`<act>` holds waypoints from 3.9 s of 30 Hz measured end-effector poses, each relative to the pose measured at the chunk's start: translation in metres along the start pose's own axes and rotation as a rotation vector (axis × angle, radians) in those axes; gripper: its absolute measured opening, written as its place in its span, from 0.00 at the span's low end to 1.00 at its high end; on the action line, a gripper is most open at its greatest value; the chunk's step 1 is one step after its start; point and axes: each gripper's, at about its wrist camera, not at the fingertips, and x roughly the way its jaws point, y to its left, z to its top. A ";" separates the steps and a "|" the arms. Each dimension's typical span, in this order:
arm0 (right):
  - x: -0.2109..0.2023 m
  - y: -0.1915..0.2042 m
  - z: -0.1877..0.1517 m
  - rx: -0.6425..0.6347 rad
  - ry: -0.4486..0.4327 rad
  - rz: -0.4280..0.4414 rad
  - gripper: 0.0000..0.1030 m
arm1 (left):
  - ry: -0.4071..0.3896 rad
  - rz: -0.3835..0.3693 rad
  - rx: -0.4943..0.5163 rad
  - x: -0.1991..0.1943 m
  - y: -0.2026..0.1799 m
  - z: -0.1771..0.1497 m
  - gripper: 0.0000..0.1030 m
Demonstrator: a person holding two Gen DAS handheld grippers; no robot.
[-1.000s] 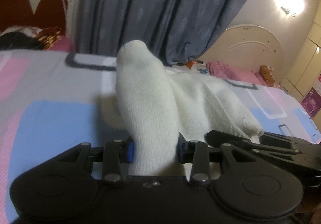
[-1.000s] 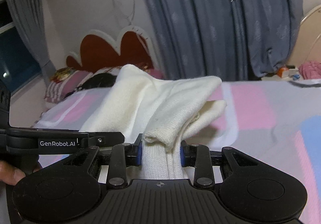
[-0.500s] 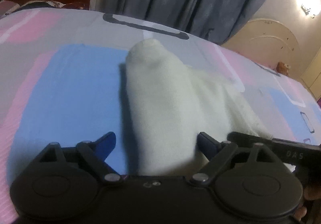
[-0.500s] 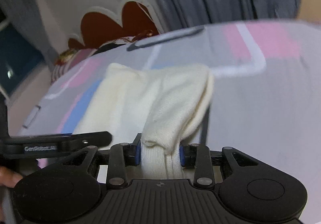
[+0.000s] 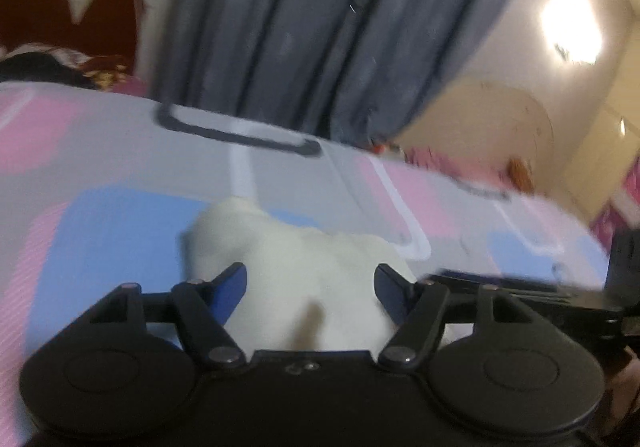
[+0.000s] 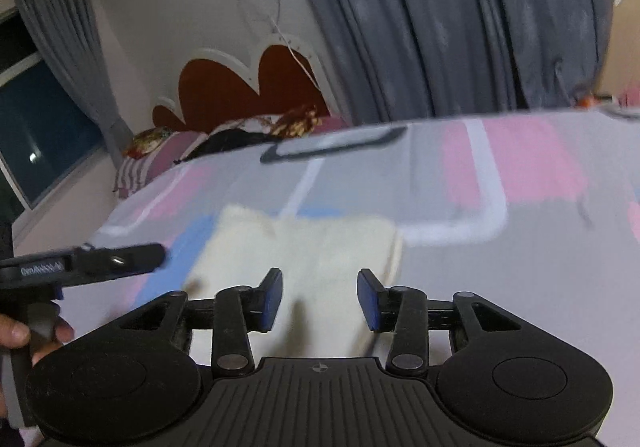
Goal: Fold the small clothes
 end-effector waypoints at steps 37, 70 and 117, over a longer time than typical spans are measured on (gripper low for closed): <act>-0.045 0.065 -0.104 -0.243 0.322 -0.138 0.39 | 0.149 0.305 0.026 -0.090 -0.034 -0.126 0.68; -0.265 0.104 -0.148 -0.032 0.029 -0.113 0.23 | -0.039 0.280 0.122 -0.254 -0.143 -0.196 0.49; -0.312 0.130 -0.163 -0.209 -0.099 -0.240 1.00 | -0.168 0.397 0.158 -0.306 -0.174 -0.194 0.95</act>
